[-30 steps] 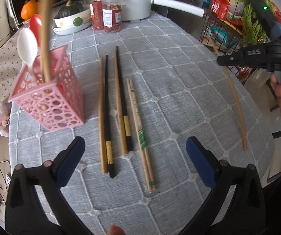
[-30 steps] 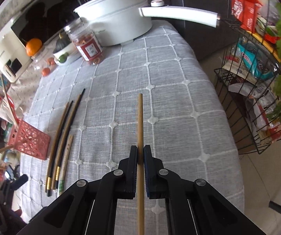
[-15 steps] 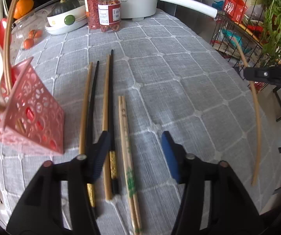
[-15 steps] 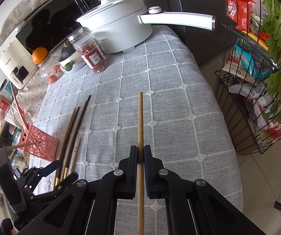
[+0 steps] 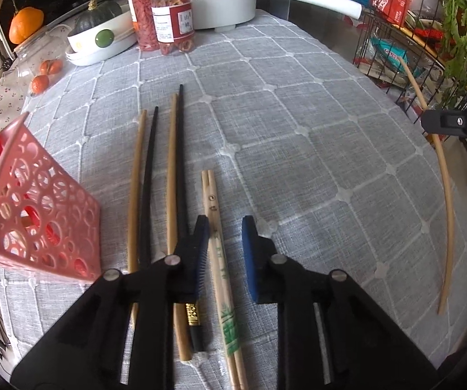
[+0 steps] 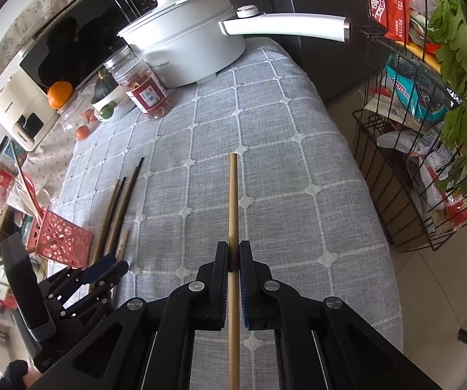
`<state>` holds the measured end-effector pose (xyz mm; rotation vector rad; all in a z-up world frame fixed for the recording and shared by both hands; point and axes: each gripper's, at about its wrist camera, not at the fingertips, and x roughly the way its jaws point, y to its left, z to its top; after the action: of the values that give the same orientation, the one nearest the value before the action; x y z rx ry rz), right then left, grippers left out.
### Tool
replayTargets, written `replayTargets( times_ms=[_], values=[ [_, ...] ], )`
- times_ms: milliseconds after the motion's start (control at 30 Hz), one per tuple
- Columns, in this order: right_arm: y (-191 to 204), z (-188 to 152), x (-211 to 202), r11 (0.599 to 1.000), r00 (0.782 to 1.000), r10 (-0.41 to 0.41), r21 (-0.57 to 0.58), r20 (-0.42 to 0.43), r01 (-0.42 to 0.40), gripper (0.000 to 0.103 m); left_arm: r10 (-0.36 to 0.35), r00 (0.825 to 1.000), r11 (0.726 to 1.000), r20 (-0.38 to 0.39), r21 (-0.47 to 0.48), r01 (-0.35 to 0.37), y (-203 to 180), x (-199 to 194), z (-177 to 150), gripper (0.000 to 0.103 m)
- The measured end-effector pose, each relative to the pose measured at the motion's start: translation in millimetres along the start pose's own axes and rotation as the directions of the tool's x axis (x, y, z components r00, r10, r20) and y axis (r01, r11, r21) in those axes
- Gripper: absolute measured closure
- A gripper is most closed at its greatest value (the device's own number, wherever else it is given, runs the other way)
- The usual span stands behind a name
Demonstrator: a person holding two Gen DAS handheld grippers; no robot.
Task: Organize utensils
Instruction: 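Grasp a green-printed wooden chopstick with the left tool while the right tool carries its chopstick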
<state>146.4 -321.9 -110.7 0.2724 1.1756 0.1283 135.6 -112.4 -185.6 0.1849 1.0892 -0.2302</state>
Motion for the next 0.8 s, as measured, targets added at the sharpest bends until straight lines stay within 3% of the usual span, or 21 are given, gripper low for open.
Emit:
replayTargets(
  times_ms=[333, 533, 800],
  values=[
    [2.2, -1.2, 2.3, 1.000, 1.000, -0.004, -0.014, -0.013, 0.004, 0.097, -0.028, 0.999, 0.999, -0.031, -0.022, 0.027, -0.7, 4.1, 0.7, 0.085],
    [3.4, -1.8, 2.4, 1.000, 1.000, -0.007, -0.016, -0.016, 0.007, 0.097, -0.034, 0.999, 0.999, -0.039, -0.020, 0.034, -2.3, 1.0, -0.3, 0.095],
    [15.9, -5.6, -19.9, 1.000, 0.999, 0.002, -0.017, 0.044, -0.001, 0.097, -0.100, 0.994, 0.994, 0.051, 0.054, 0.098, -21.8, -45.8, -13.2, 0.097]
  ],
)
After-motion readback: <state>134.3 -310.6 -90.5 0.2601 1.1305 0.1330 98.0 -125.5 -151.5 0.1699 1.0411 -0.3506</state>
